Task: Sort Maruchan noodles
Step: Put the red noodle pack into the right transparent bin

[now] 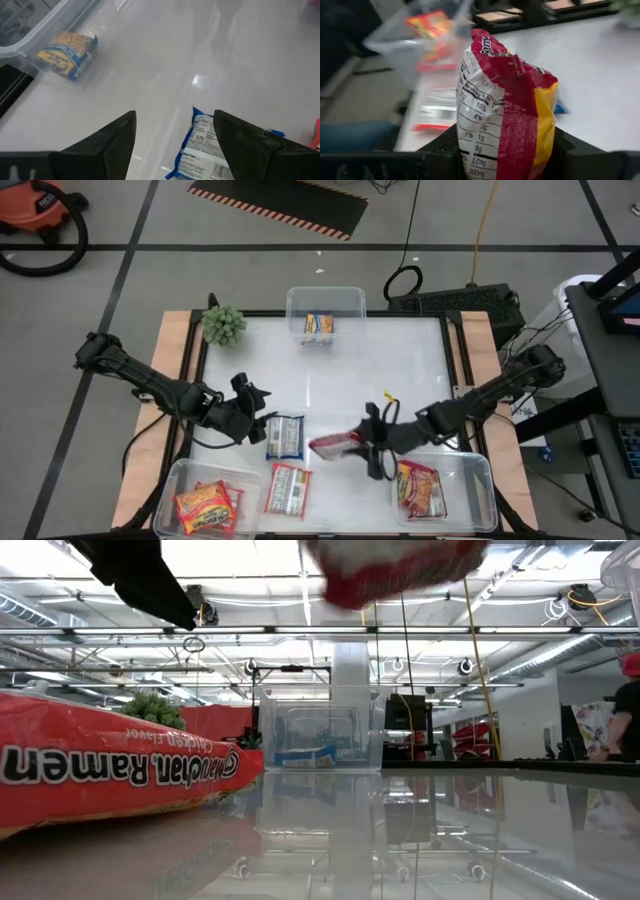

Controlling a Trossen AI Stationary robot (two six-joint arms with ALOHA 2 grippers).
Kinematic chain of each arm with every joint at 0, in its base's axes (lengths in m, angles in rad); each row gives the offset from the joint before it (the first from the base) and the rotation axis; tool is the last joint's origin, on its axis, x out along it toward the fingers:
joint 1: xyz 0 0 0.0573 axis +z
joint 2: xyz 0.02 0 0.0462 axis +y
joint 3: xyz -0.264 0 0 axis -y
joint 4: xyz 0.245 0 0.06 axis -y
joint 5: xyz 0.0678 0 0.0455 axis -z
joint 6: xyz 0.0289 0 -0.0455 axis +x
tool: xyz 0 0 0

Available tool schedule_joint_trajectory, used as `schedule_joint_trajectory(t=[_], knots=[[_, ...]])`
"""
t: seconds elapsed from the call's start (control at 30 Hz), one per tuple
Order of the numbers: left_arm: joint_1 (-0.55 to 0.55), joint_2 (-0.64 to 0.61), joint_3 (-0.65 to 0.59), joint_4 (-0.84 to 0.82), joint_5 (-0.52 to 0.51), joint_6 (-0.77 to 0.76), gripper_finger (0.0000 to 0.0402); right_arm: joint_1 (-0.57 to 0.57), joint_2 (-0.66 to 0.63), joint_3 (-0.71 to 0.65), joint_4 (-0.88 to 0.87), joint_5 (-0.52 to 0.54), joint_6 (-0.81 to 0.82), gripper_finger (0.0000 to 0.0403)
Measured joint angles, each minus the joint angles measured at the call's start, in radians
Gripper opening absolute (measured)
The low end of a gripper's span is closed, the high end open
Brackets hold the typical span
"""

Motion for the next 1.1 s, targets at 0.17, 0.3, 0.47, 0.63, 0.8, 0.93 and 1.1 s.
schedule_joint_trajectory(t=[0.17,0.3,0.47,0.63,0.8,0.93,1.1], knots=[[0.0,0.001,0.0,0.003,0.019,-0.003,0.0269,0.099,-0.034,0.024,-0.001,-0.026,0.096,0.0144],[0.0,0.001,0.0,0.011,0.03,-0.025,0.0269,0.177,-0.068,0.041,-0.017,-0.022,0.154,0.0144],[-0.013,0.001,0.0,0.011,0.044,-0.027,0.0269,0.265,-0.08,0.107,-0.149,0.047,0.249,0.0144],[-0.018,0.001,0.0,0.01,0.046,-0.037,0.0269,0.322,-0.082,0.205,-0.322,0.089,0.379,0.0144],[-0.019,0.001,0.0,0.01,0.046,-0.044,0.0269,0.368,-0.081,0.276,-0.455,0.079,0.476,0.0144],[-0.019,0.001,0.0,0.01,0.046,-0.044,0.0269,0.387,-0.081,0.342,-0.624,0.042,0.609,0.0144],[-0.019,0.001,0.0,0.01,0.046,-0.044,0.0269,0.4,-0.081,0.39,-0.803,-0.071,0.798,0.0144]])
